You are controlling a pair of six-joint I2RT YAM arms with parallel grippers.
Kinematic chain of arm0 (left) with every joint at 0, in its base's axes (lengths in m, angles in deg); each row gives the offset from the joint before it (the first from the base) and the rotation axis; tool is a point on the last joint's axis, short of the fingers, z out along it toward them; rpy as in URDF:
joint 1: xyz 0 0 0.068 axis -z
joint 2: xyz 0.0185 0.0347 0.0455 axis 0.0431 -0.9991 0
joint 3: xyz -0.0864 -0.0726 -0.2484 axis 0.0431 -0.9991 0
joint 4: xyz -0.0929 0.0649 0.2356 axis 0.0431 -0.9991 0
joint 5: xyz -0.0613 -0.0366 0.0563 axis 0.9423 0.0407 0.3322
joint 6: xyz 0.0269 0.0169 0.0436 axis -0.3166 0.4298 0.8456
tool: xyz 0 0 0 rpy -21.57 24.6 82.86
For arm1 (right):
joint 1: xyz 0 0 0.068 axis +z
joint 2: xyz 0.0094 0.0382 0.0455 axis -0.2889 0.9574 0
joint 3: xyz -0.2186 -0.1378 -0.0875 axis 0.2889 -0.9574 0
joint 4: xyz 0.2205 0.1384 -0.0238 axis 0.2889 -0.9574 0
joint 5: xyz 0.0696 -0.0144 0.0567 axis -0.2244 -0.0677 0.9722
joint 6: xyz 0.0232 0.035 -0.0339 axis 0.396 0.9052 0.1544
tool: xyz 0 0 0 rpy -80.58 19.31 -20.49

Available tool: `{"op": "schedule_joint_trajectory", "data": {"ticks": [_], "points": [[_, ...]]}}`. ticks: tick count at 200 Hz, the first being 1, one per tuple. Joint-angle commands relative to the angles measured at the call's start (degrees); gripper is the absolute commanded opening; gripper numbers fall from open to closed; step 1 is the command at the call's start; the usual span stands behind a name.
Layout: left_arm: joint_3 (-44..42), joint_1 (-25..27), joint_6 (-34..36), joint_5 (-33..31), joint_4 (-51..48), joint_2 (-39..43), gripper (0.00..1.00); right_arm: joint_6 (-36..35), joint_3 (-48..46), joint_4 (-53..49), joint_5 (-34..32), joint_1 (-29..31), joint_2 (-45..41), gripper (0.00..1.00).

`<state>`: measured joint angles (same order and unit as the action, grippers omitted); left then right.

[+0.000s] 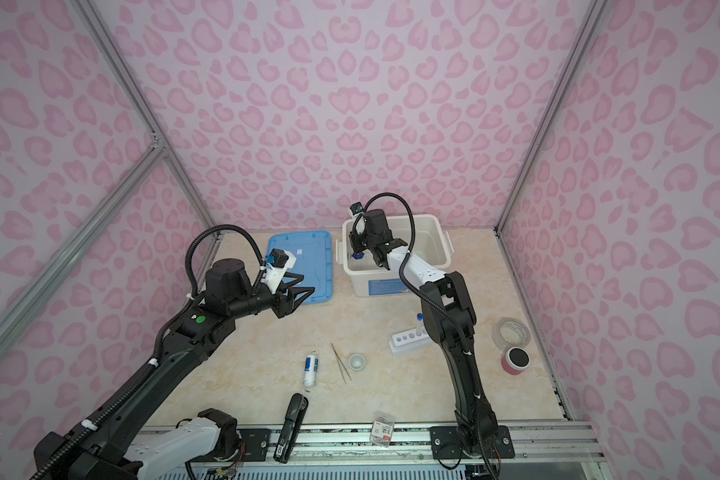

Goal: Organize the chemistry lab equipment
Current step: 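Stand the cylinder on the bin floor and open the right gripper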

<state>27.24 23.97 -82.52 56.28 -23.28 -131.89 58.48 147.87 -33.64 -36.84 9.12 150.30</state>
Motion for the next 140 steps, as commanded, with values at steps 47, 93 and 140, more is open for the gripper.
{"op": "schedule_joint_trajectory", "data": {"ticks": [47, 93, 140], "points": [[0.39, -0.08, 0.53, 0.39, 0.38, -0.71, 0.54, 0.11, 0.18, 0.12, 0.34, -0.16, 3.44, 0.11], [0.30, -0.14, 0.53, 0.35, 0.41, -0.89, 0.53, -0.45, 0.91, -0.19, 0.21, -0.10, 4.39, 0.11], [0.11, -0.14, 0.71, -0.30, 0.34, -0.62, 0.53, -0.59, 1.65, -0.83, 0.31, -0.14, 5.47, 0.11]]}}
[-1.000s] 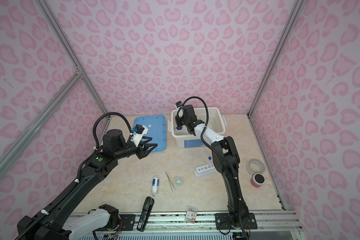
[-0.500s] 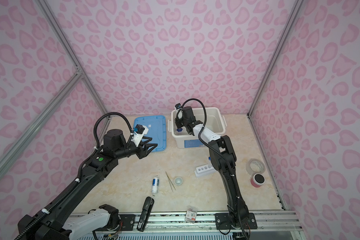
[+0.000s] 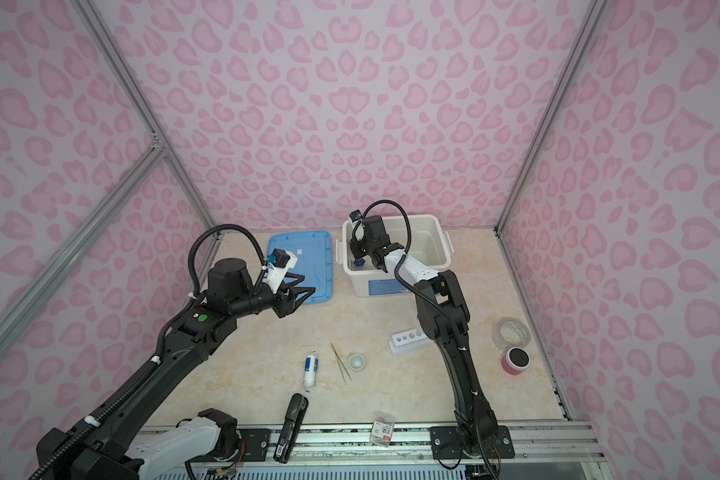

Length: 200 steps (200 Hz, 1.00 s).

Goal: Organize the chemistry lab equipment
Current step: 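Stand the cylinder on the bin floor and open the right gripper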

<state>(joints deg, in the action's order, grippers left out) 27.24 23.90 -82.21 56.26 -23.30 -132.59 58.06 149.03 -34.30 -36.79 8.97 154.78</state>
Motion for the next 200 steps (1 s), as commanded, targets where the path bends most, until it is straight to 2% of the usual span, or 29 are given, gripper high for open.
{"op": "schedule_joint_trajectory", "data": {"ticks": [1, 122, 200], "points": [[0.12, -0.07, 0.40, -0.31, 0.34, 0.08, 0.53, -0.18, 0.51, -0.18, 0.29, 0.00, 0.99, 0.11], [0.12, -0.16, 0.23, -0.89, 0.33, 0.16, 0.52, -0.03, 0.94, -1.03, 0.45, -0.10, 2.05, 0.13], [0.12, -0.12, 0.22, -0.61, 0.36, 0.25, 0.52, -0.87, 1.60, -1.62, 0.75, -0.19, 1.00, 0.28]]}}
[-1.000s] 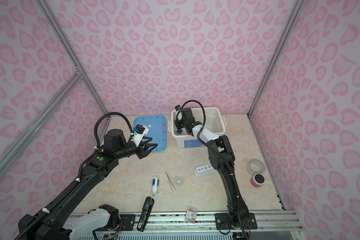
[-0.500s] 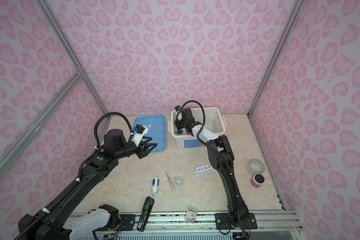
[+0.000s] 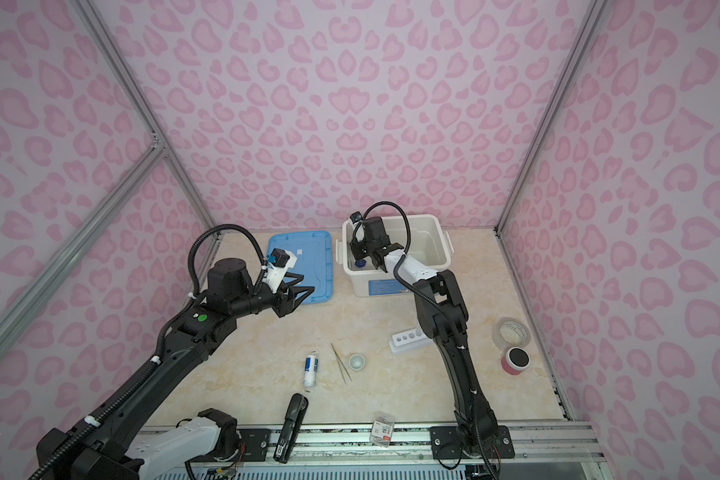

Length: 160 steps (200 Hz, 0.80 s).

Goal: Organize the chemistry lab equipment
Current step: 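Stand the cylinder on the bin floor and open the right gripper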

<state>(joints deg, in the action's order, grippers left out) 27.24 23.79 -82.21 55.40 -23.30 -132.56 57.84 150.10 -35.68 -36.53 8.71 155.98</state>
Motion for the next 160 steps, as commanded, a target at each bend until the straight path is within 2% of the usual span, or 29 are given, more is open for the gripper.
{"op": "schedule_joint_trajectory", "data": {"ticks": [1, 73, 160], "points": [[0.12, 0.01, 0.23, 0.25, 0.34, 0.23, 0.52, -0.65, 0.57, -0.28, 0.49, 0.07, -0.25, 0.28], [0.23, -0.06, 0.14, 0.44, 0.42, 0.49, 0.52, -1.01, 0.35, -0.47, 0.58, -0.21, -2.01, 0.37], [0.13, -0.14, 0.14, 1.04, 0.63, 0.84, 0.52, -1.01, -0.10, -0.27, 1.34, -1.51, -5.22, 0.39]]}}
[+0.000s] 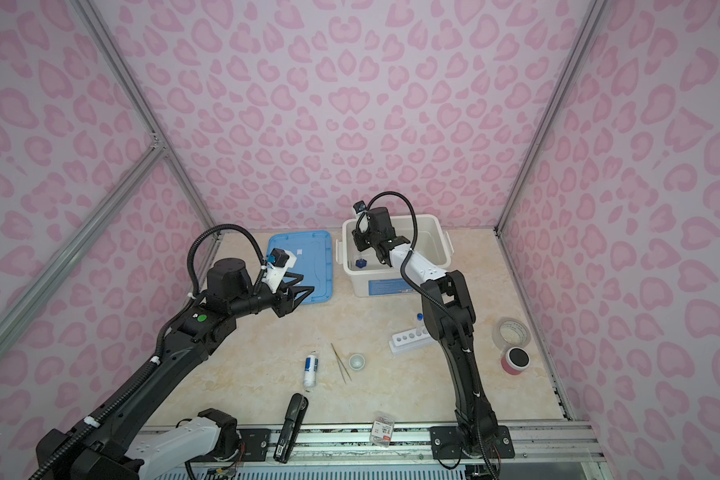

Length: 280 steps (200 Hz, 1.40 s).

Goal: Organize the chemistry lab equipment
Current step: 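Stand the cylinder on the bin floor and open the right gripper, then raise the right gripper out of the bin and move toward the cream tube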

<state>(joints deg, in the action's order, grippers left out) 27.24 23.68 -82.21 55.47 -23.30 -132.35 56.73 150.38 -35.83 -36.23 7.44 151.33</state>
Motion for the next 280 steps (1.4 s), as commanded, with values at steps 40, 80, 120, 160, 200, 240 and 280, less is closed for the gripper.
{"op": "schedule_joint_trajectory", "data": {"ticks": [40, 80, 120, 160, 200, 240, 280], "points": [[0.34, -0.01, 0.05, 1.32, 0.59, 0.67, 0.52, -0.07, -0.71, -0.47, 1.59, -0.50, -2.71, 0.39], [0.21, 0.02, -0.19, 1.24, 0.65, 0.89, 0.52, 0.01, -2.41, -0.10, 2.34, -0.76, -6.25, 0.39], [0.21, 0.04, -0.65, 1.69, 0.97, 1.15, 0.52, -0.78, -6.26, -0.88, 2.71, -0.84, -13.20, 0.39], [0.30, 0.00, -0.92, 2.21, 0.54, 1.32, 0.52, -0.28, -12.09, -6.26, -1.44, 0.24, -22.91, 0.37], [1.31, -0.04, 1.07, 0.07, -3.46, 2.27, 0.52, 3.40, -23.51, -9.16, -7.69, 3.90, -36.63, 0.38], [-1.63, -0.29, 0.02, 0.10, -4.16, 3.59, 0.52, 8.51, -28.91, -18.64, -17.55, 12.36, -44.60, 0.40], [-4.80, -0.46, -0.93, -3.02, -6.68, 6.55, 0.52, 16.12, -34.37, -23.08, -22.36, 20.90, -47.62, 0.40]]}}
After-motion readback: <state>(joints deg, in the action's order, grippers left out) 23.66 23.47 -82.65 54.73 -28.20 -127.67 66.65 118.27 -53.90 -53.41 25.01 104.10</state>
